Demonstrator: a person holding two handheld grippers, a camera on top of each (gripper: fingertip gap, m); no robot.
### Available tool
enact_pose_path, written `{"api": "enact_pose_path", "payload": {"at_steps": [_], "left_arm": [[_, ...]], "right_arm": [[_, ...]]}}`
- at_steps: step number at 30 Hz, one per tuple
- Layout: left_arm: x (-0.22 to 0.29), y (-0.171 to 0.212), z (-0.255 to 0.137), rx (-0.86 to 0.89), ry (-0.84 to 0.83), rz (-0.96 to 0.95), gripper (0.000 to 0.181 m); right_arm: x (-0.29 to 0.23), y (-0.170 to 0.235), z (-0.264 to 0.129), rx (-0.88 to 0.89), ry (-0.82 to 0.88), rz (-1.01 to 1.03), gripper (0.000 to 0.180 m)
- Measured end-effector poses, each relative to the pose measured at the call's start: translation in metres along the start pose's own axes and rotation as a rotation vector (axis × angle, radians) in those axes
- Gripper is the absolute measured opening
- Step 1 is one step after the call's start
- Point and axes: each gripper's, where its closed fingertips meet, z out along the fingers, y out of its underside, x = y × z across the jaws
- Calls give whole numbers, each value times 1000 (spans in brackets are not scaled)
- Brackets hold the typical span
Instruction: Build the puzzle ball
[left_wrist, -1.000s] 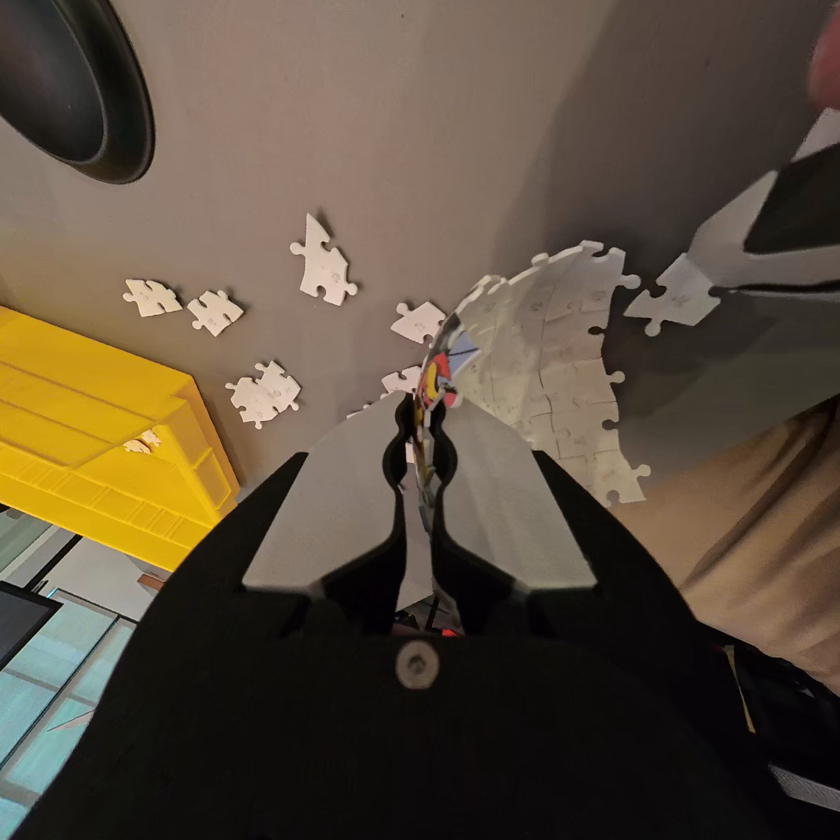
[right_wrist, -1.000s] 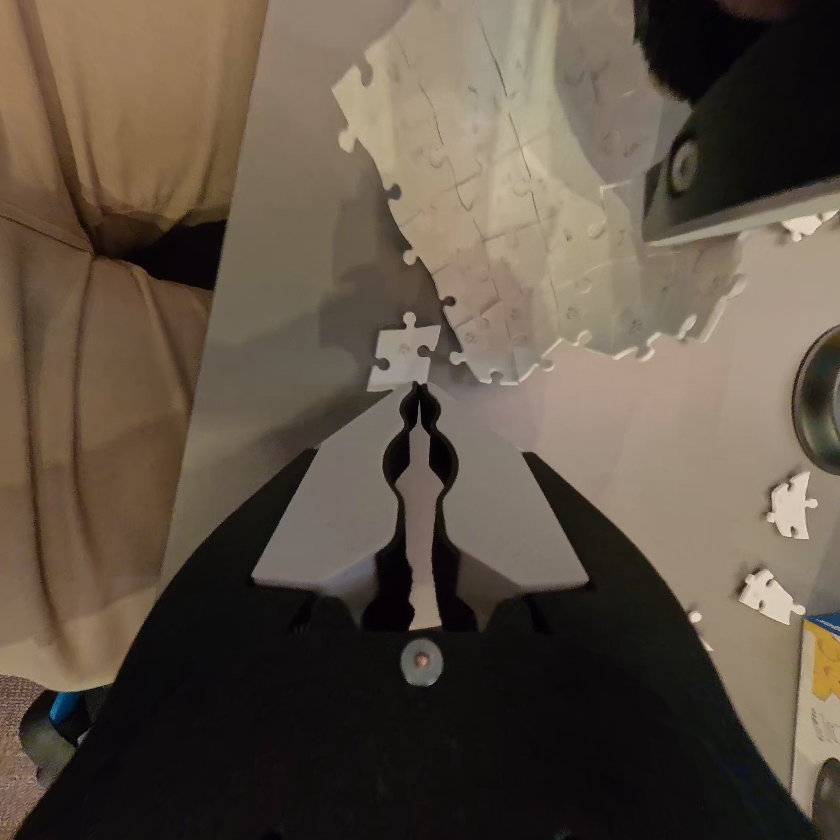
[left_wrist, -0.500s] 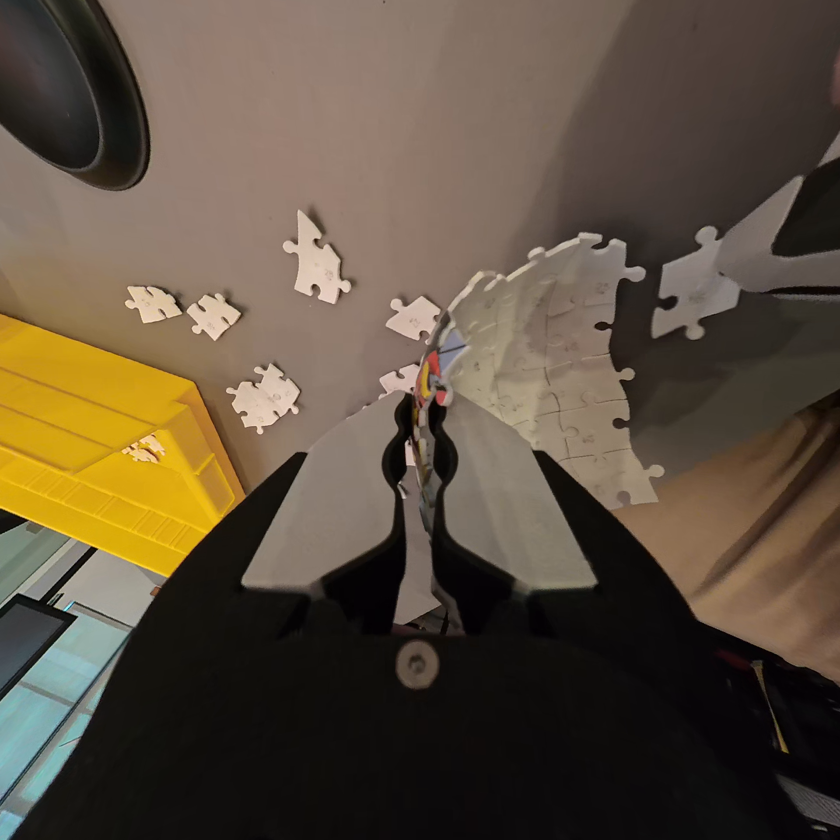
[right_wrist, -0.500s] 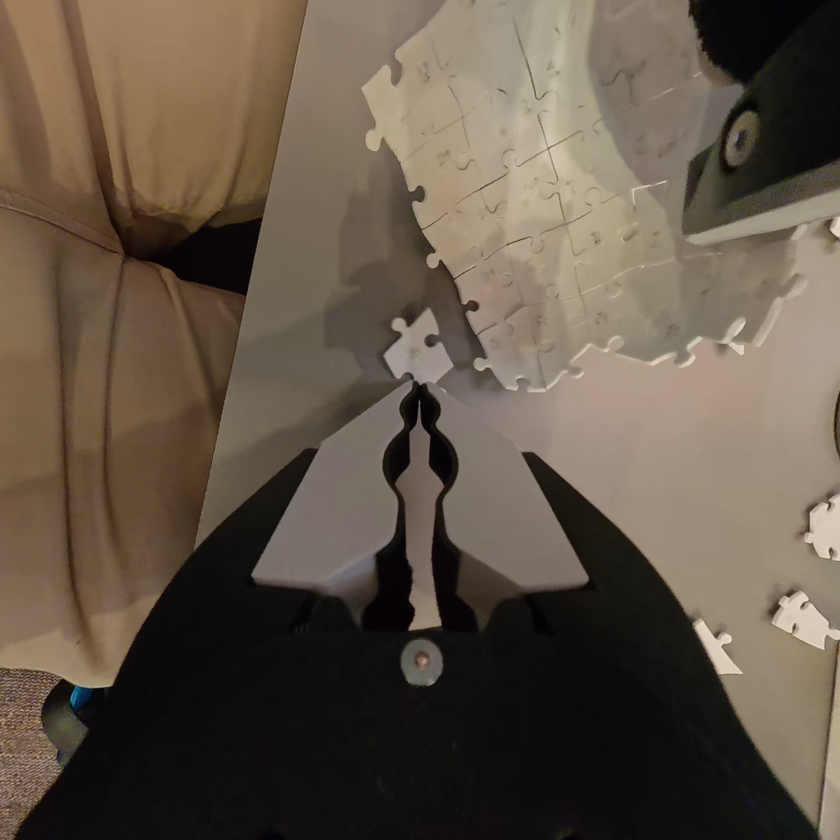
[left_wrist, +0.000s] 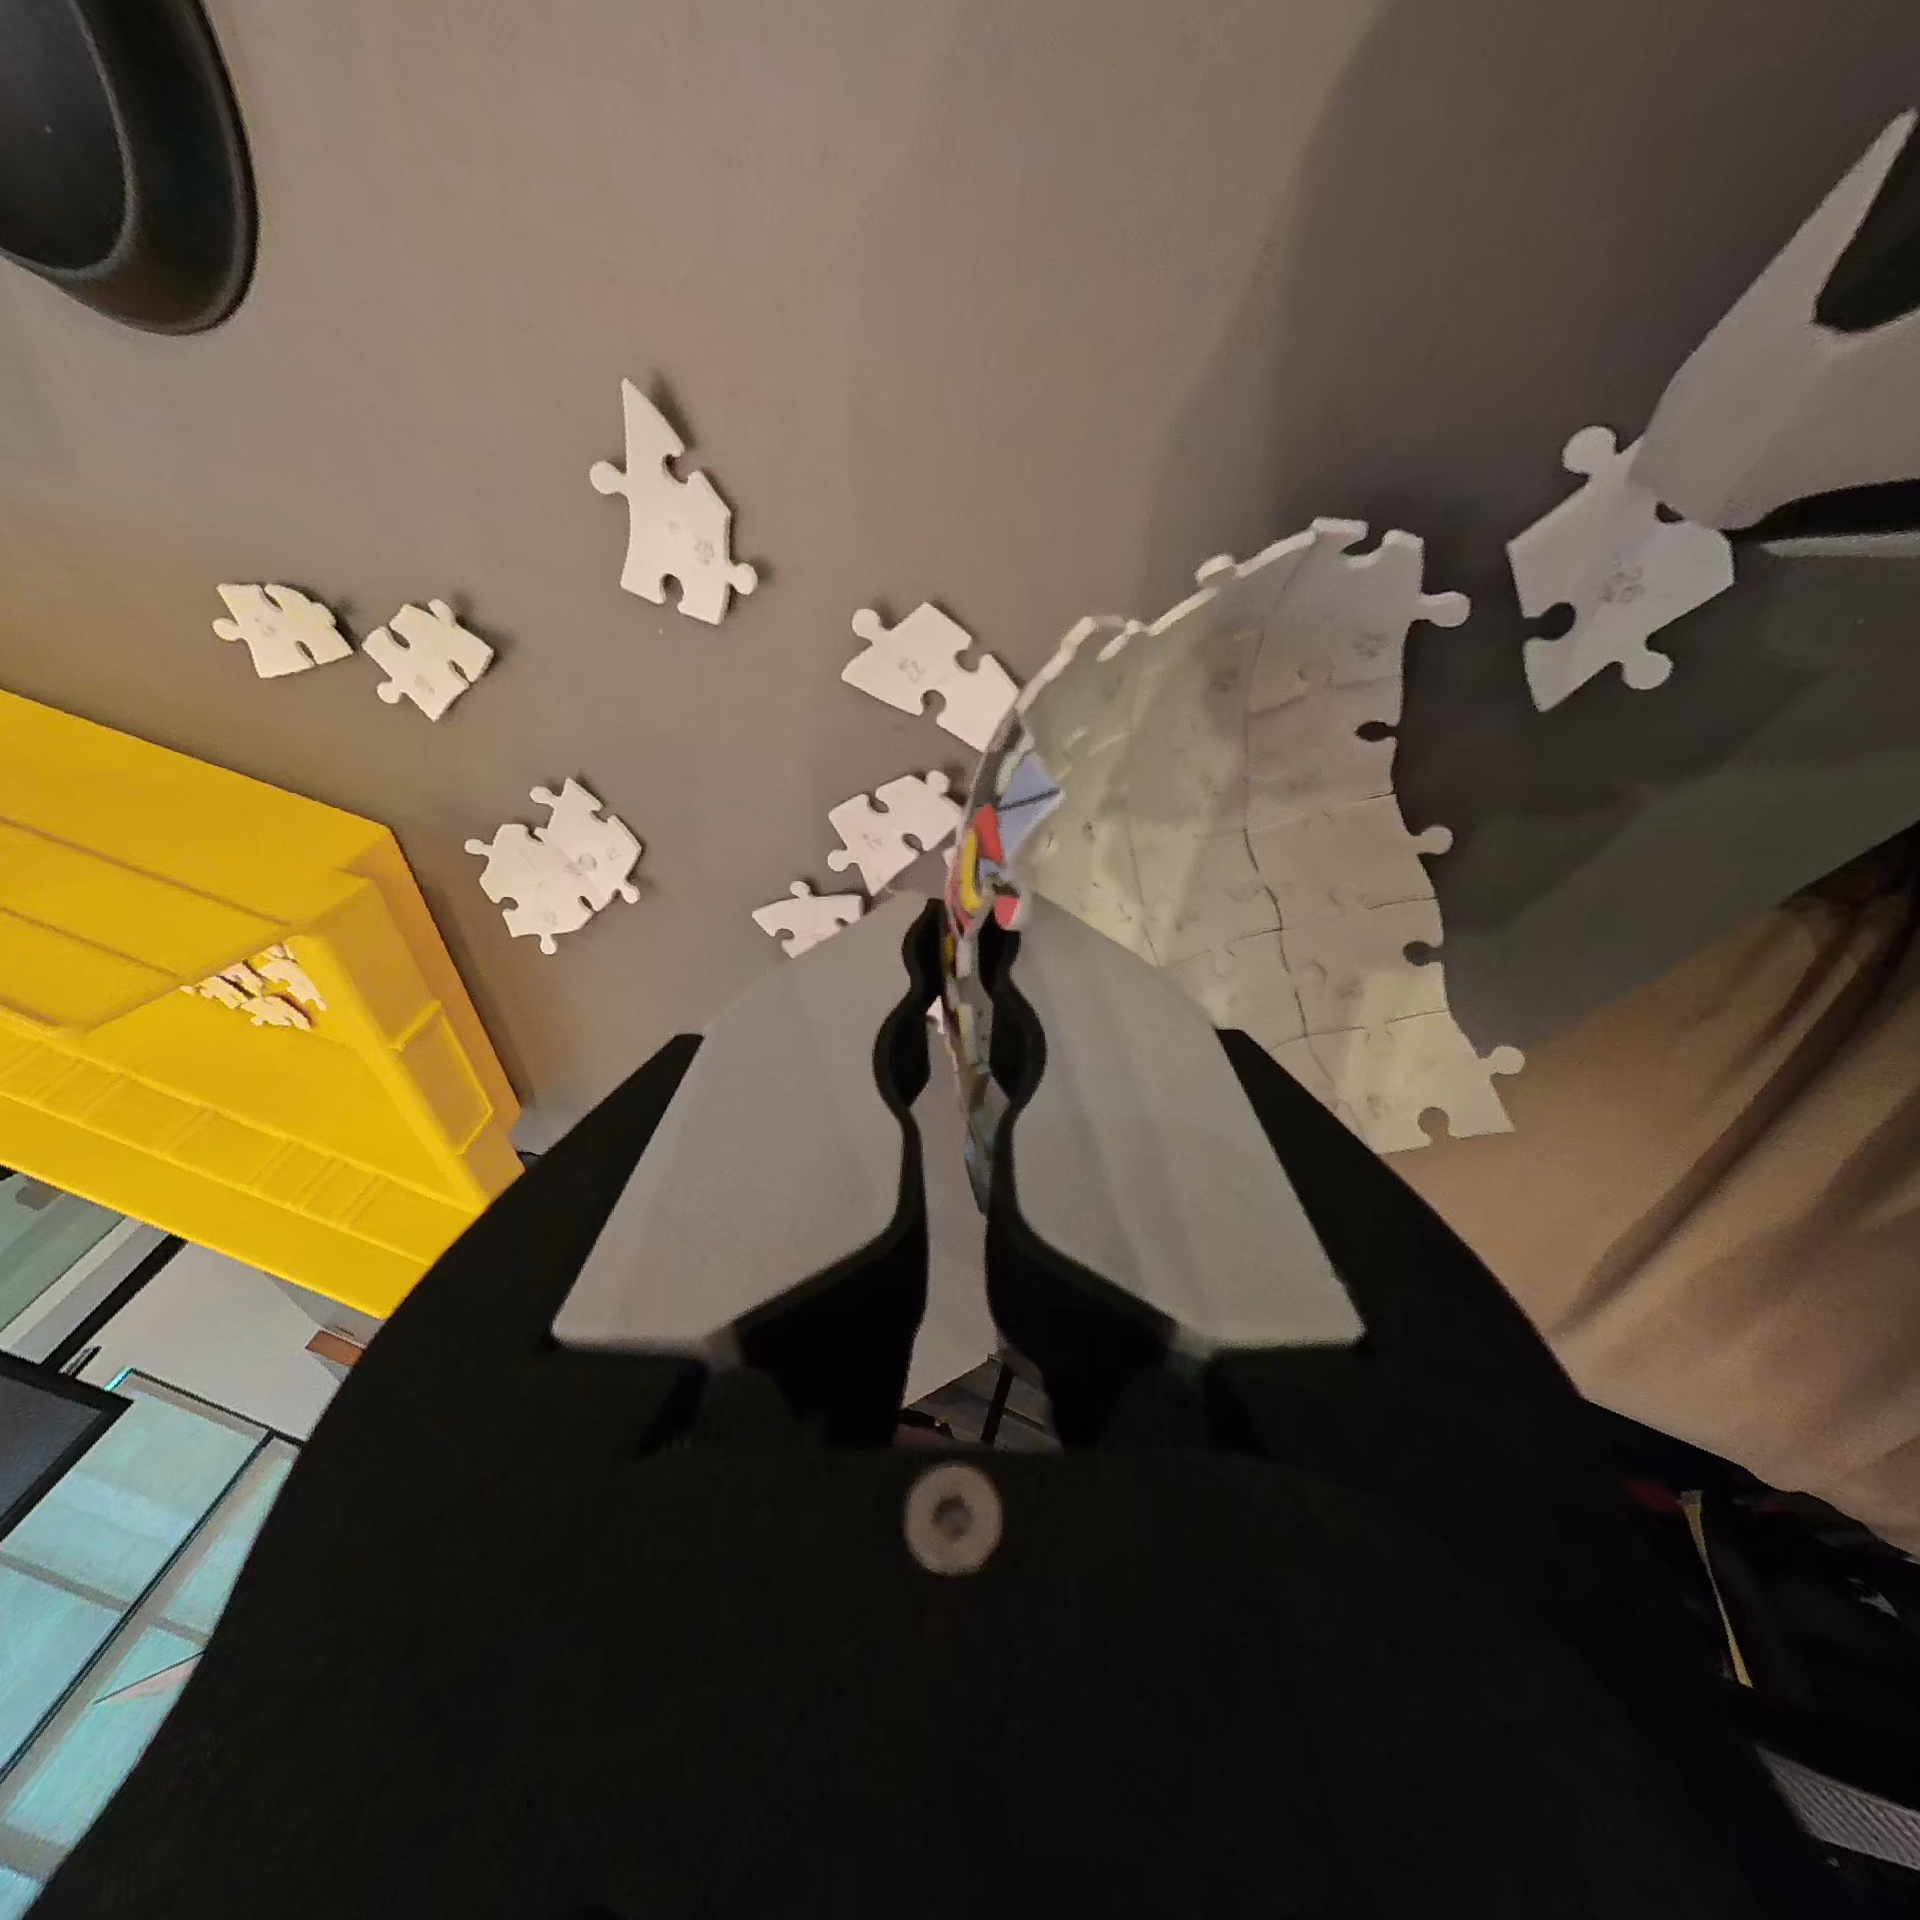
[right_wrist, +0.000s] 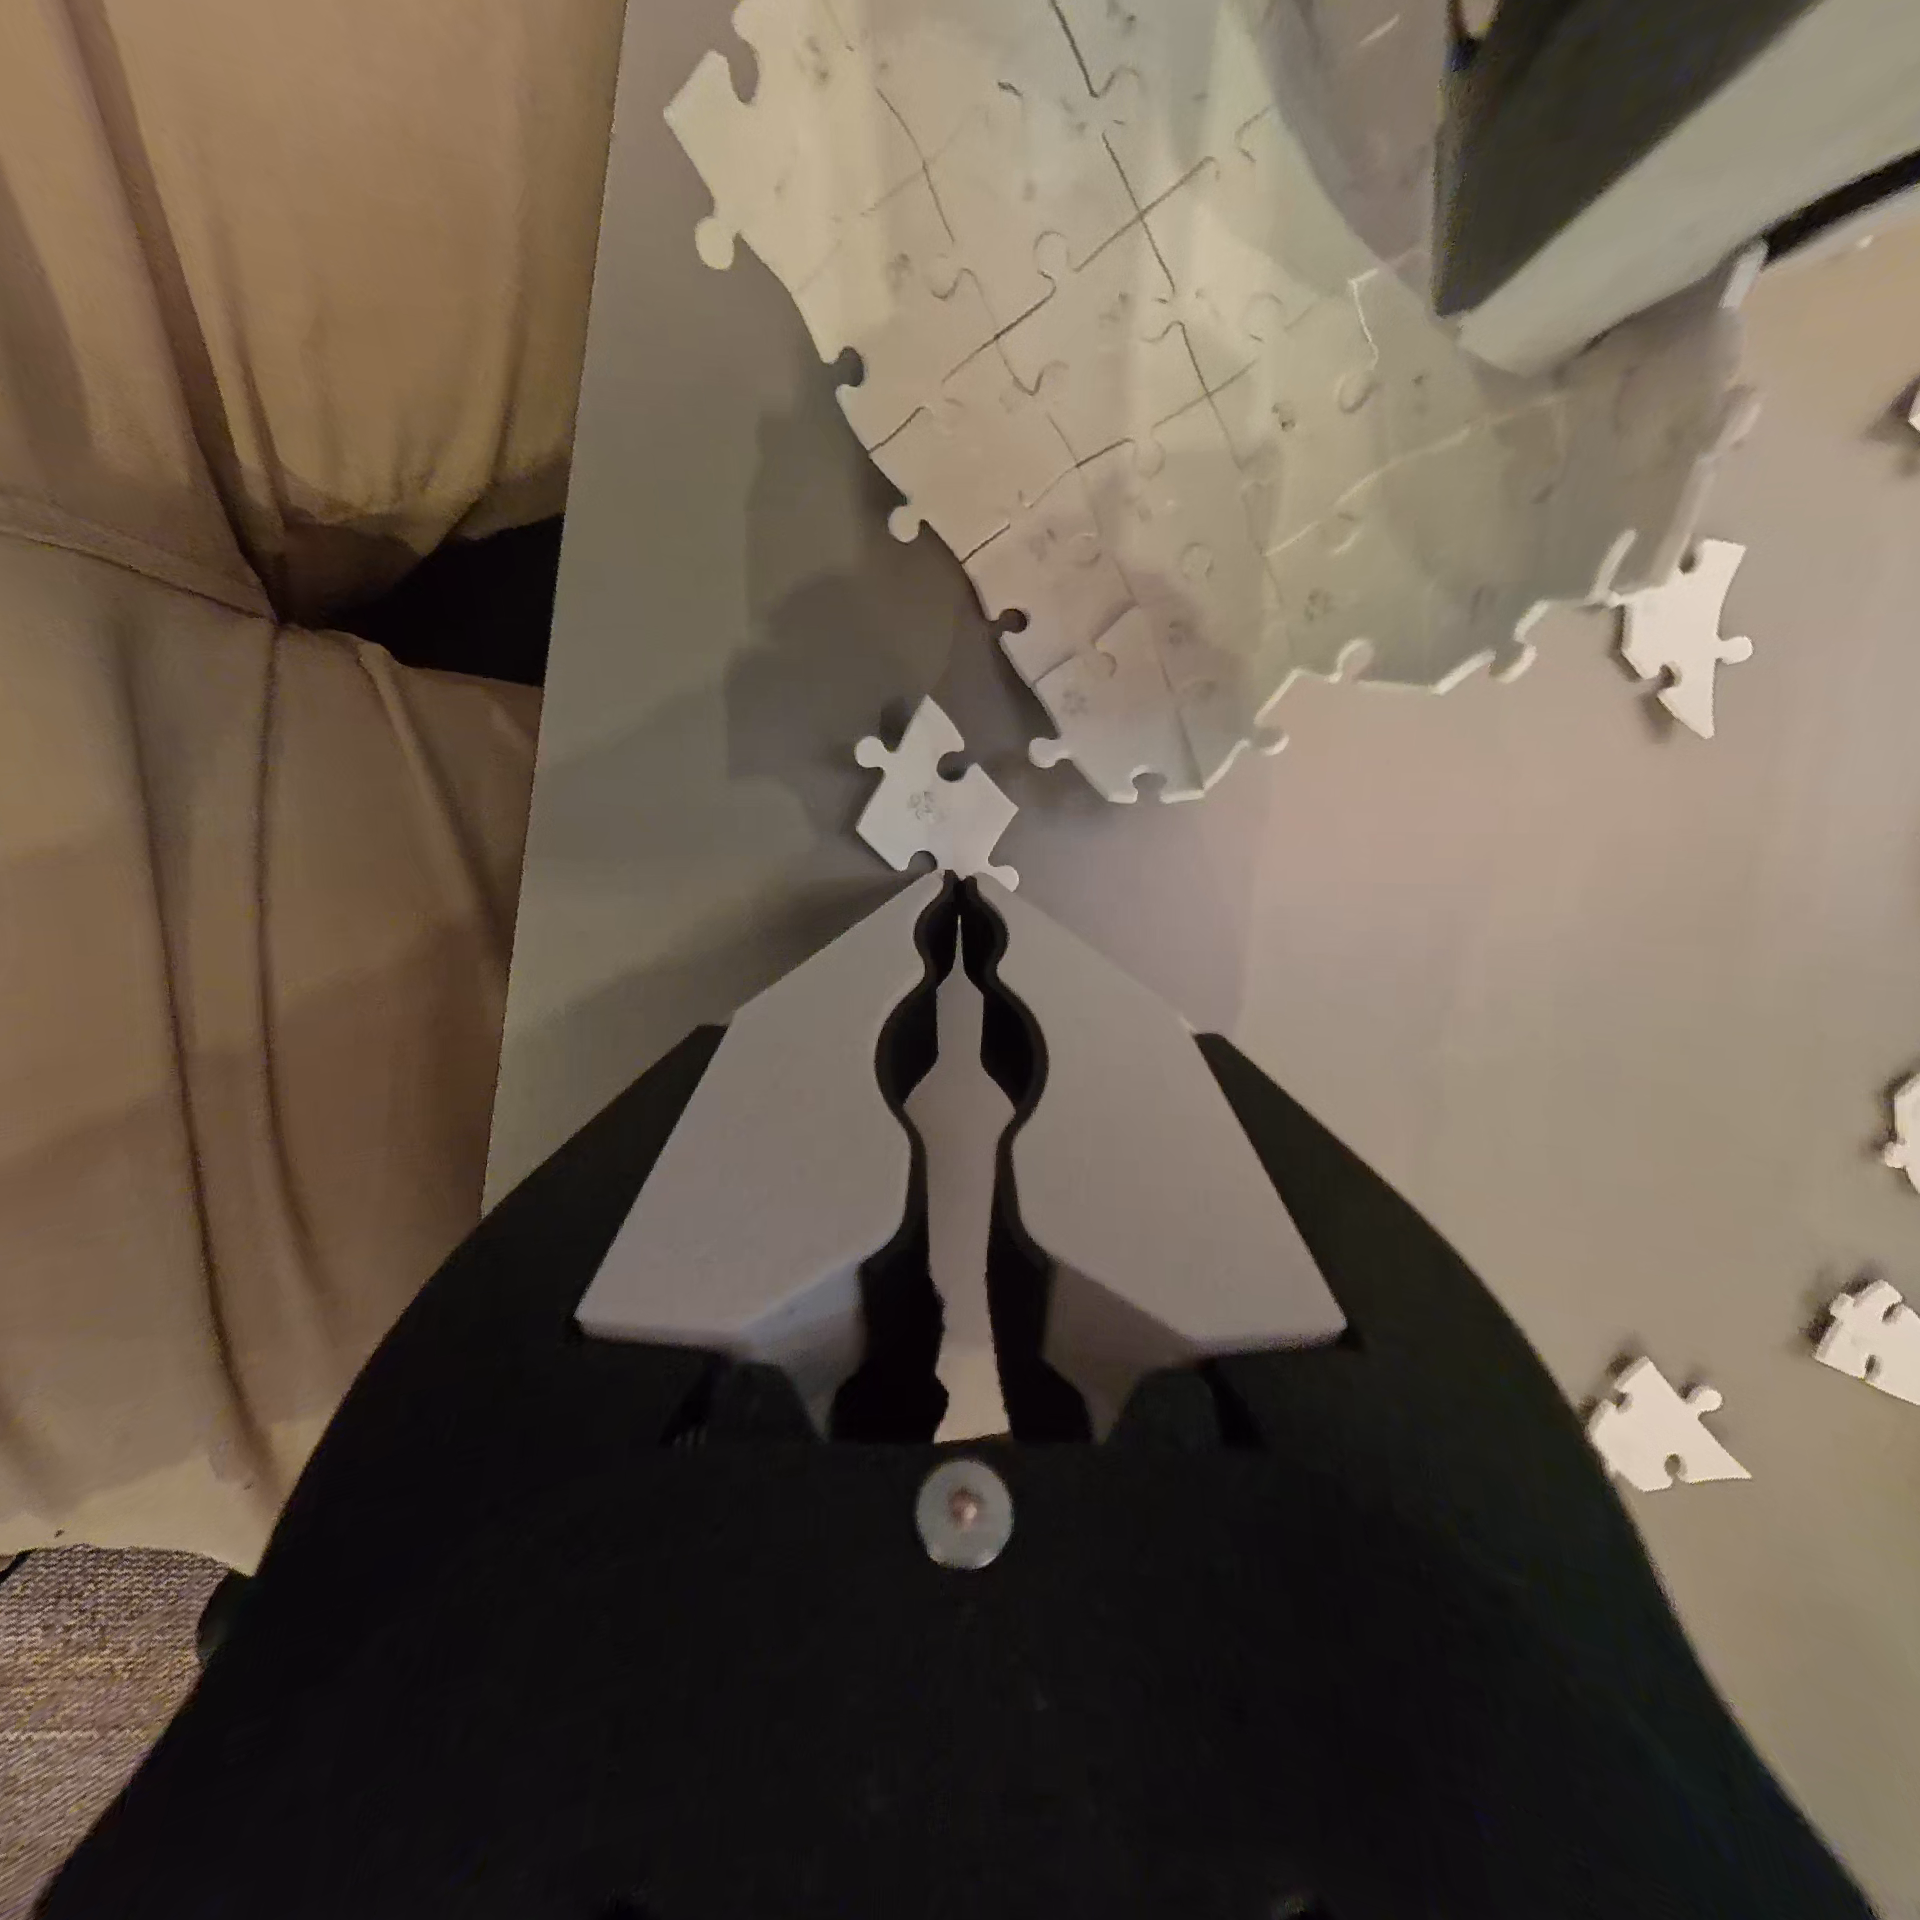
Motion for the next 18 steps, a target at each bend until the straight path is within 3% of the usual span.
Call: {"api": "enact_pose_path", "payload": {"at_steps": [18], "left_arm": [[12,12,-2,-12,-1,-18,6]], "right_arm": [[4,-5,4,-50,96,135,0]]}}
